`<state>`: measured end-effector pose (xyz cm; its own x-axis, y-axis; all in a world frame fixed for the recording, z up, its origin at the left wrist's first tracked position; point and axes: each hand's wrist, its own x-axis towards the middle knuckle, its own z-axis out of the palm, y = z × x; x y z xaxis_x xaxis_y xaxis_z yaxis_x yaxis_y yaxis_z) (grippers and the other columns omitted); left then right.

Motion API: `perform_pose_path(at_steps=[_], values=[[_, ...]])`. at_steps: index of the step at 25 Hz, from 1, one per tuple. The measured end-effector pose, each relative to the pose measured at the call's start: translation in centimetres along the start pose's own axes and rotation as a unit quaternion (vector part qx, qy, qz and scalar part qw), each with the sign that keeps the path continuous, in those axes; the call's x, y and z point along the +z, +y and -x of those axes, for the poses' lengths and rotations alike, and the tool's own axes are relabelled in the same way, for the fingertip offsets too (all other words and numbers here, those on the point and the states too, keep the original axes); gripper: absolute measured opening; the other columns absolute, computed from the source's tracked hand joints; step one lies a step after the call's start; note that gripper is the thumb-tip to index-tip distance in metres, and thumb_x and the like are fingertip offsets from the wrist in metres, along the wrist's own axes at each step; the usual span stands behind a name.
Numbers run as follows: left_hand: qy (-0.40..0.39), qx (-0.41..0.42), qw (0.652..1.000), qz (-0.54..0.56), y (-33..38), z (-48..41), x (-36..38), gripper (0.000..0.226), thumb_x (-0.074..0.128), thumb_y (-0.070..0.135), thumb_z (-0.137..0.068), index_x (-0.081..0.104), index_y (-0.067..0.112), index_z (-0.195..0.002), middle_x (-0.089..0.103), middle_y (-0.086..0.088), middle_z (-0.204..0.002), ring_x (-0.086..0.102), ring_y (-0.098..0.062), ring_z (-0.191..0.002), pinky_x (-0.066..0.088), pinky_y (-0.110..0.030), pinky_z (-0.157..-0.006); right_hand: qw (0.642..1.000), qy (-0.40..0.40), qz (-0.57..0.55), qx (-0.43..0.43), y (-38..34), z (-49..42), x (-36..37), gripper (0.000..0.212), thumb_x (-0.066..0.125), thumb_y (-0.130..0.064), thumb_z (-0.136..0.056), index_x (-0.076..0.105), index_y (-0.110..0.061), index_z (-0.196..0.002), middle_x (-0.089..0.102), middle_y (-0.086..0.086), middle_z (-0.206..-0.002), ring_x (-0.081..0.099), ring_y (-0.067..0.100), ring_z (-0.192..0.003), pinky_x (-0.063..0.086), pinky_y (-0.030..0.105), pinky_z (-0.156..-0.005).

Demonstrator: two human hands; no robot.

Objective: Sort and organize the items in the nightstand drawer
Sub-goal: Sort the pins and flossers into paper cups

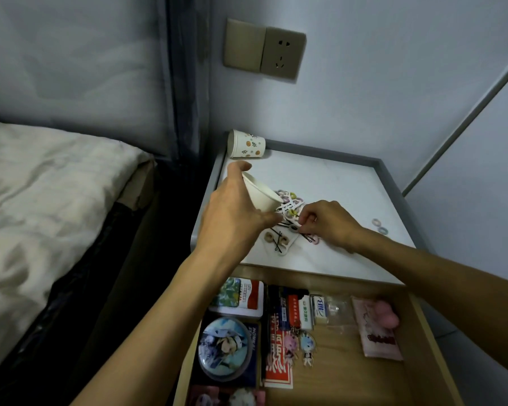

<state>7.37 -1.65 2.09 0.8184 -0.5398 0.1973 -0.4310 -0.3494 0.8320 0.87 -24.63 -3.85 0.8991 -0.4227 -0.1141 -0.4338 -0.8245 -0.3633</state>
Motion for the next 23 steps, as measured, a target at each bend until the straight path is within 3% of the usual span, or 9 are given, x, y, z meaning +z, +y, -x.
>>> perform_pose_path(at_steps=[4,8,12,23], values=[[-0.004,-0.004,1.0,0.008,0.2,0.2,0.1,0.091,0.088,0.032,-0.065,0.035,0.025,-0.138,0.057,-0.001,-0.126,0.057,-0.025,-0.11,0.053,-0.044,-0.09,0.999,0.006,-0.038,0.025,1.1,0.2,-1.4,0.007,0.075,-0.022,-0.084,0.069,-0.019,-0.085,0.071,-0.004,-0.079,0.062,0.005,-0.068,0.042,0.017,-0.06],[-0.009,-0.015,1.0,0.011,0.3,0.3,0.3,0.093,0.089,0.033,-0.065,0.033,0.026,-0.139,0.057,-0.003,-0.126,0.058,-0.027,-0.11,0.055,-0.046,-0.087,0.996,-0.031,-0.057,0.062,3.2,0.8,-3.2,0.011,0.069,-0.025,-0.091,0.069,-0.015,-0.086,0.069,-0.002,-0.083,0.06,0.012,-0.074,0.046,0.028,-0.072],[-0.012,-0.02,1.0,0.007,0.3,0.2,0.4,0.093,0.088,0.034,-0.065,0.033,0.025,-0.14,0.056,-0.003,-0.128,0.056,-0.027,-0.112,0.053,-0.047,-0.09,0.992,-0.063,-0.07,0.088,4.9,1.2,-3.6,0.021,0.061,-0.025,-0.096,0.067,-0.007,-0.087,0.068,0.007,-0.084,0.054,0.016,-0.071,0.042,0.031,-0.07],[-0.012,-0.025,0.999,-0.017,0.6,0.0,1.3,0.093,0.087,0.034,-0.068,0.031,0.023,-0.142,0.056,-0.005,-0.131,0.055,-0.028,-0.115,0.051,-0.045,-0.094,0.993,0.009,0.042,0.108,5.8,0.8,-3.8,0.01,0.073,-0.018,-0.083,0.069,-0.019,-0.074,0.071,-0.005,-0.072,0.065,0.019,-0.074,0.051,0.033,-0.069]])
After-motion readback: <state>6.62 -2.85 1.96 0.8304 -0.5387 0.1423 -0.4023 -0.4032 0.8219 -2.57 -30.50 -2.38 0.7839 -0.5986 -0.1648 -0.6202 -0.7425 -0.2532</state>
